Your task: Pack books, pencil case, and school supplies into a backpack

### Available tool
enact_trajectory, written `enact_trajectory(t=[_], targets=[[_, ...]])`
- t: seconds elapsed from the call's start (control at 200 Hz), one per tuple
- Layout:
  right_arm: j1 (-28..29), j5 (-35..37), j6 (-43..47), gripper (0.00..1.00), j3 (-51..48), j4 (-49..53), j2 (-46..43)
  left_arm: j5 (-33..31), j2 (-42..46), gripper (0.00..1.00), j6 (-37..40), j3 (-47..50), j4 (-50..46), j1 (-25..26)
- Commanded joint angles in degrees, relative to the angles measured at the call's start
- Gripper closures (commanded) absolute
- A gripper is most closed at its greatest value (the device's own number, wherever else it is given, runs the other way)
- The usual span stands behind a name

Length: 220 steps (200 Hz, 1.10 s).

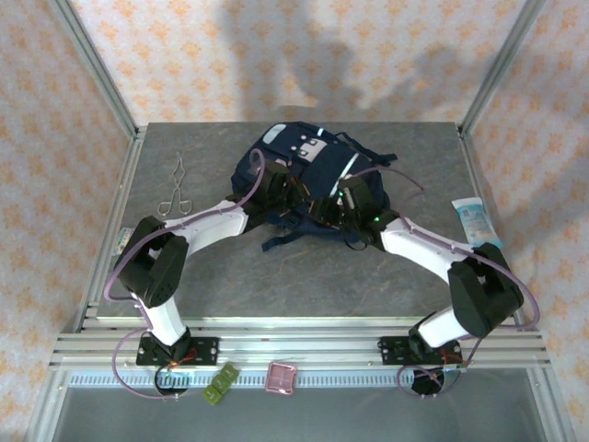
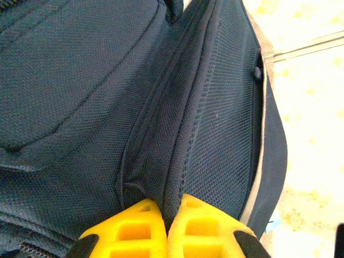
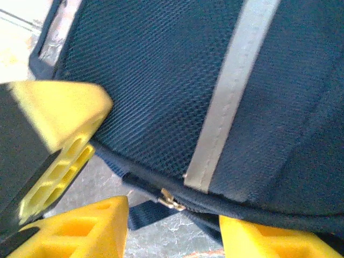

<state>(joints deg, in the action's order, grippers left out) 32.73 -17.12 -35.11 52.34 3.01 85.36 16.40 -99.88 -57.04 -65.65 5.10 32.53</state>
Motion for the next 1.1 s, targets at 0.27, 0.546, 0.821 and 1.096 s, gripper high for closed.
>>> enact_trajectory(t=[0.27,0.546,0.821,1.096], targets=[[-1.1,9.8,-1.6,0.67,2.4,-4.8,0.3,1.1,1.9,0.66,2.1,0.7,3.4,0.2],[-1.1,8.9,-0.7,0.66,2.5,-5.4,1.4,1.8,-2.0,0.85,3.0,-1.9,3.0,-0.9],[-0.9,11.8,-1.7,0.6,5.1,-1.4,4.5,6.8,-2.7,1.0,0.5,-2.6,6.4,-0.8],[-0.4,20.0,-3.2,0.74,11.4,2.9,11.2,8.2,-1.7,1.0,-0.2,-2.3,7.9,-0.2]])
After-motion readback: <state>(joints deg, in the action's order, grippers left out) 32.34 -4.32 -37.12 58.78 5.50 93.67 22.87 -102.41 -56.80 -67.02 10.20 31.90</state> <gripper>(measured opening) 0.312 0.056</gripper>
